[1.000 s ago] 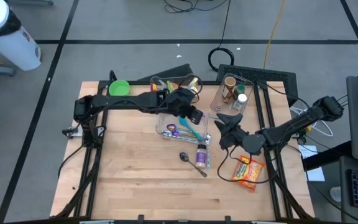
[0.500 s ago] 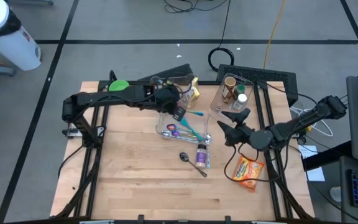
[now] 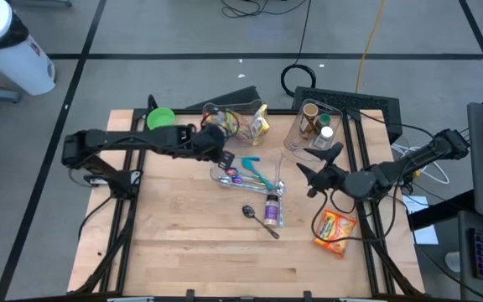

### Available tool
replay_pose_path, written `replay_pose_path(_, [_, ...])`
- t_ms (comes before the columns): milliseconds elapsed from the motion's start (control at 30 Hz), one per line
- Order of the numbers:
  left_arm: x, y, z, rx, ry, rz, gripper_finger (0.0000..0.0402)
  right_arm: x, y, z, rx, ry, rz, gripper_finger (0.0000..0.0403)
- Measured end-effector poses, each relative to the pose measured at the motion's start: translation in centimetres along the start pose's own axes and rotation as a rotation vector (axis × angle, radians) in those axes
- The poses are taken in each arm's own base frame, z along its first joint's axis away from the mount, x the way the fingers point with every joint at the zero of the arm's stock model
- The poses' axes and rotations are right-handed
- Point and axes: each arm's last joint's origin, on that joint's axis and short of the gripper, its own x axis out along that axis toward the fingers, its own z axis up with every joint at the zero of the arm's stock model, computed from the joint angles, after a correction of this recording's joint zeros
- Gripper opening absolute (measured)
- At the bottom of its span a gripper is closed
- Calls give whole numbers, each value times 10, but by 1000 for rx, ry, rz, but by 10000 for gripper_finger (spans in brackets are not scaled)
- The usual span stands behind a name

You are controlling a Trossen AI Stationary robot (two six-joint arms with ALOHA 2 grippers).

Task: Pick & Place Food Item
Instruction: Put the green spoon into the bottom transparent bin

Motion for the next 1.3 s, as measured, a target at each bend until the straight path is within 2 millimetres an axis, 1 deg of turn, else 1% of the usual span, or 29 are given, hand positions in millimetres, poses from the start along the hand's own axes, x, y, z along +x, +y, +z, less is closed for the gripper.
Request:
replay_pose_path(100, [1, 8, -7, -37, -26, -23, 0, 0, 1, -2, 20, 12, 8, 247])
replay_pose_path(200, [7, 15, -13, -57, -15, -18, 0, 0, 3, -3, 38, 14, 26, 247])
replay_pose_path(333, [13, 12, -11, -61, -12, -63, 0, 0, 5, -3, 62, -11, 82, 247])
replay_pose_path(433, [18, 9, -9, -46, -17, -97, 0, 2, 4, -4, 76, -3, 76, 247])
replay_pose_path(533, [23, 7, -7, -54, -20, -117, 0, 4, 6, -10, 68, 18, 67, 247])
replay_pose_path(767, [57, 4, -10, -68, 63, -125, 0, 10, 18, -30, 35, 71, 66, 247])
replay_pose_path(900, [72, 4, -12, -73, 89, -117, 0, 10, 23, -39, 64, 85, 70, 247])
replay_pose_path(1100, [87, 9, -13, -91, 118, -77, 0, 10, 30, -46, 102, 73, 117, 247])
replay_pose_path(1300, [93, 11, -15, -94, 149, -70, 0, 10, 31, -48, 106, 72, 117, 247])
